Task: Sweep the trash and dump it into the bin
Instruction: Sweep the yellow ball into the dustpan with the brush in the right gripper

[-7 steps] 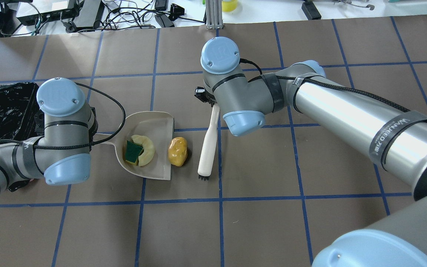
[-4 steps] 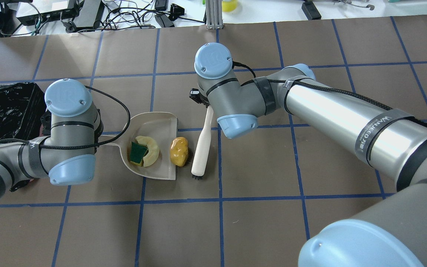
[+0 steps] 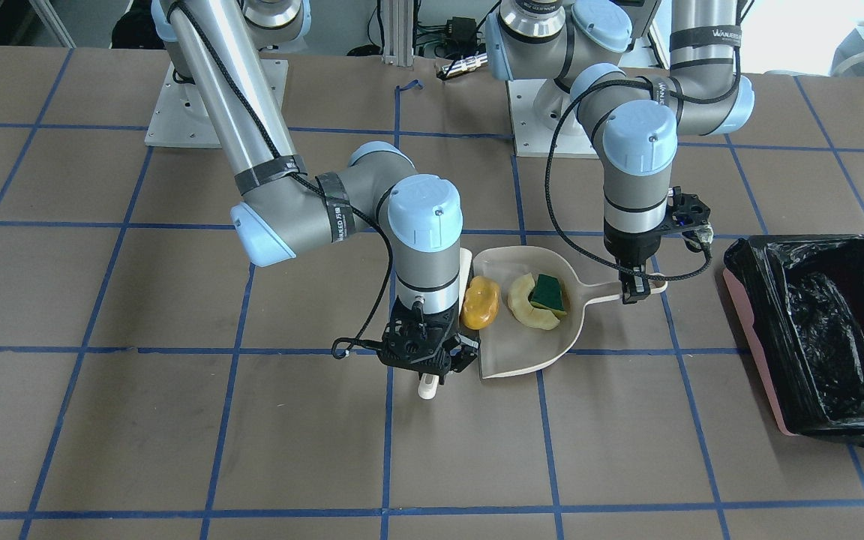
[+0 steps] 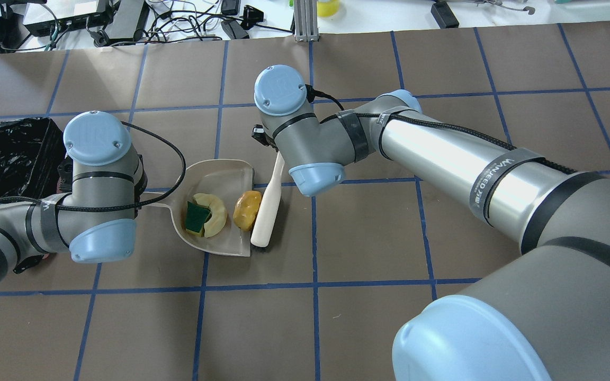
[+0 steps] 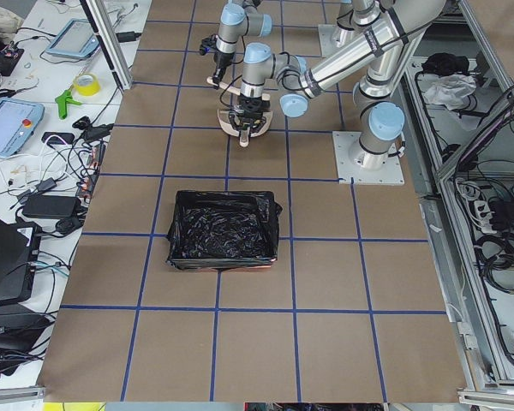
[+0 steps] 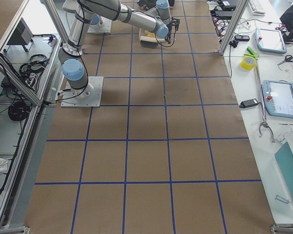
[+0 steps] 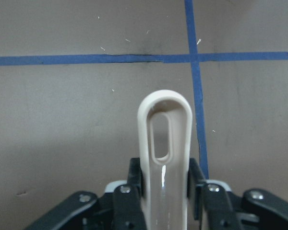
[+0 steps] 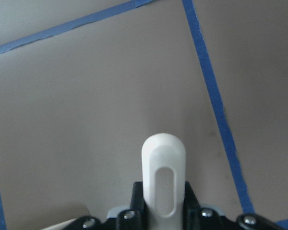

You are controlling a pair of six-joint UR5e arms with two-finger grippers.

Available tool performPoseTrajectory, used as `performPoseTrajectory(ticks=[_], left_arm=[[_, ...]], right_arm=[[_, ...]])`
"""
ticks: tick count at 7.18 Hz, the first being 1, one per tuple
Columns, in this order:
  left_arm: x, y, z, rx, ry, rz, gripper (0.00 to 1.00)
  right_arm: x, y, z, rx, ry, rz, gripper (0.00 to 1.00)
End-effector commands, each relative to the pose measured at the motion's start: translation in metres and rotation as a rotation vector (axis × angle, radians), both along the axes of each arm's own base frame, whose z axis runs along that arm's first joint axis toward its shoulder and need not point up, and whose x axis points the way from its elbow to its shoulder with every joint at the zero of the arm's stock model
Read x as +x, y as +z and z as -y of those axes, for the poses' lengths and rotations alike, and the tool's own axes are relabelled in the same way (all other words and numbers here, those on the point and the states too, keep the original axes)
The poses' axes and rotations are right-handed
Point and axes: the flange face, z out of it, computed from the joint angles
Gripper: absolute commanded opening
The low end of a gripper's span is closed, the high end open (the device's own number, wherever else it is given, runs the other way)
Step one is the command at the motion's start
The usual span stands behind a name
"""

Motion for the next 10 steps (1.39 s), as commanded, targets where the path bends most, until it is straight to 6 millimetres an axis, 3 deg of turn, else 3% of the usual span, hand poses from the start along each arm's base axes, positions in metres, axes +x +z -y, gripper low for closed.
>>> performPoseTrajectory(ticks=[1, 5, 10], left_arm=[[0.001, 0.001, 0.001, -0.003, 0.001, 0.0, 0.0], [0.001, 0.003, 0.002, -0.005, -0.003, 0.001, 0.0], [0.0, 0.003, 0.002, -0.007, -0.008, -0.013, 0.0]], right_arm=[[0.017, 0.005, 0.011, -0.044, -0.028, 0.045, 0.0], [0.043, 0.015, 0.015, -0.02, -0.154, 0.136, 0.0], [0.031, 0.008, 0.013, 0.022, -0.021, 0.014, 0.0]])
